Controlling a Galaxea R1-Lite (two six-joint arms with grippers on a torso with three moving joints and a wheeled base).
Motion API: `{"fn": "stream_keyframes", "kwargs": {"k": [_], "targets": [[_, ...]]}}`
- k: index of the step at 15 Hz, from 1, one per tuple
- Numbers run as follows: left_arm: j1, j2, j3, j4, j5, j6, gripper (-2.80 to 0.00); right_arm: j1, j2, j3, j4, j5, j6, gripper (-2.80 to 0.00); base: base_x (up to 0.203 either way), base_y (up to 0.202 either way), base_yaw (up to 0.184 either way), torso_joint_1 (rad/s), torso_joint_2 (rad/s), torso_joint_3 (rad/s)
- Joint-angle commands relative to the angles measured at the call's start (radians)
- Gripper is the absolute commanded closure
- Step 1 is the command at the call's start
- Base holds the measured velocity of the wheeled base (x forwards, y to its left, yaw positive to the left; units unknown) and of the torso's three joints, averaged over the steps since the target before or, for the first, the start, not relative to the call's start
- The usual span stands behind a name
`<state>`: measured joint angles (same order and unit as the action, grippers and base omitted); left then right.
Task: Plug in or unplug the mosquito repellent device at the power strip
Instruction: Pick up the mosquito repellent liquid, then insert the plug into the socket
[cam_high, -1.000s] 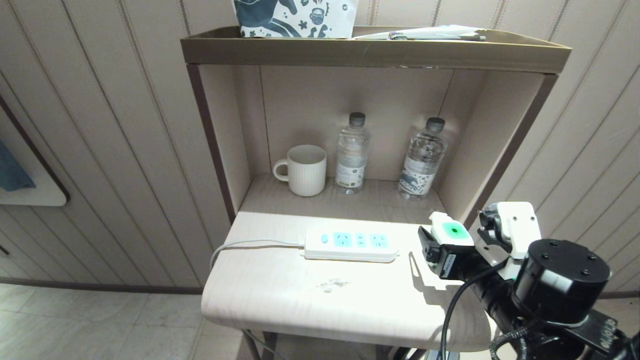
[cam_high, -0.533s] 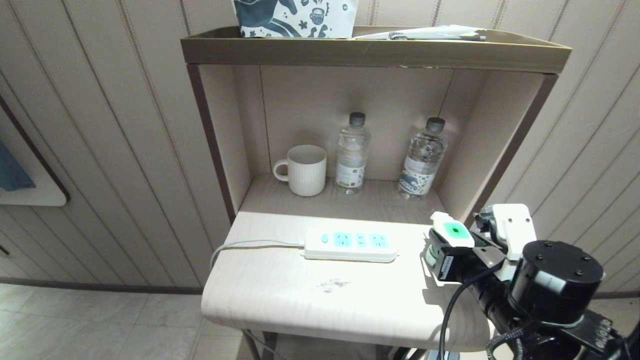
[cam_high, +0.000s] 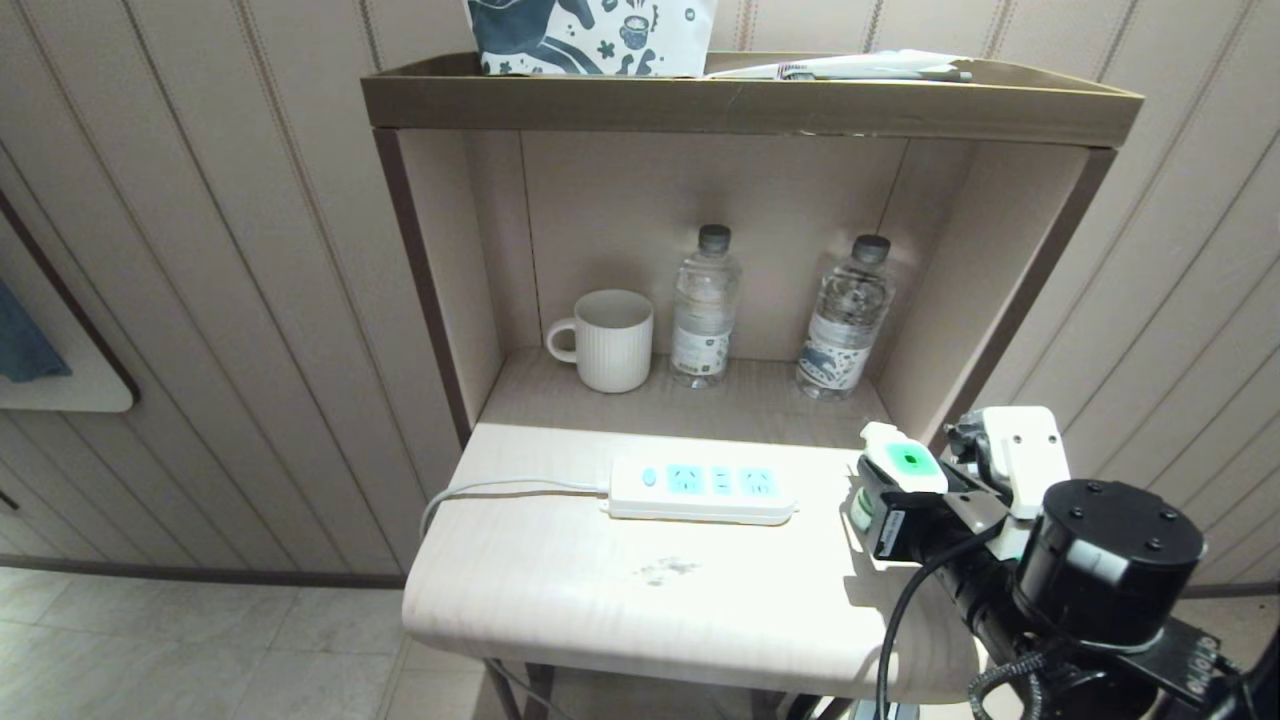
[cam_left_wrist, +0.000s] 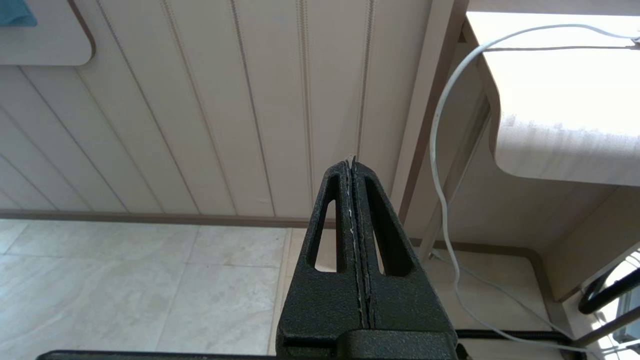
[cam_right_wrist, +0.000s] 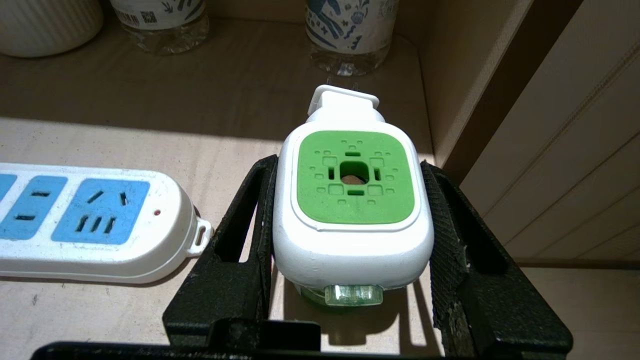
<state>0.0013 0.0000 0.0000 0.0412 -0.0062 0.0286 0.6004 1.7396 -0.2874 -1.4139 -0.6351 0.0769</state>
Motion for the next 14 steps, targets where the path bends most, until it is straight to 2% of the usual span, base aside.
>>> {"fn": "stream_keyframes", "kwargs": {"k": [1, 3, 5, 7, 9, 12, 14], "targets": [[0.0, 0.0, 0.0, 0.0, 0.0, 0.001, 0.0, 0.001, -0.04, -0.011, -0.006, -0.005, -0.039, 0.0, 0.0, 0.0, 0.0, 0.0, 0.0, 0.0], [0.0, 0.0, 0.0, 0.0, 0.0, 0.001, 0.0, 0.005, -0.098, -0.016, 0.003, -0.013, -0.132, 0.0, 0.0, 0.0, 0.0, 0.0, 0.0, 0.0], [0.0, 0.0, 0.0, 0.0, 0.0, 0.001, 0.0, 0.011, -0.17, -0.032, 0.053, -0.029, -0.162, 0.0, 0.0, 0.0, 0.0, 0.0, 0.0, 0.0], [0.0, 0.0, 0.0, 0.0, 0.0, 0.001, 0.0, 0.016, -0.285, -0.072, 0.208, -0.05, -0.171, 0.0, 0.0, 0.0, 0.0, 0.0, 0.0, 0.0], [0.0, 0.0, 0.0, 0.0, 0.0, 0.001, 0.0, 0.024, -0.446, -0.135, 0.444, -0.056, -0.174, 0.0, 0.0, 0.0, 0.0, 0.0, 0.0, 0.0], [0.0, 0.0, 0.0, 0.0, 0.0, 0.001, 0.0, 0.062, -0.665, -0.3, 0.999, -0.058, -0.161, 0.0, 0.0, 0.0, 0.0, 0.0, 0.0, 0.0], [0.0, 0.0, 0.0, 0.0, 0.0, 0.001, 0.0, 0.098, -0.749, -0.425, 1.331, -0.057, -0.1, 0.0, 0.0, 0.0, 0.0, 0.0, 0.0, 0.0]]}}
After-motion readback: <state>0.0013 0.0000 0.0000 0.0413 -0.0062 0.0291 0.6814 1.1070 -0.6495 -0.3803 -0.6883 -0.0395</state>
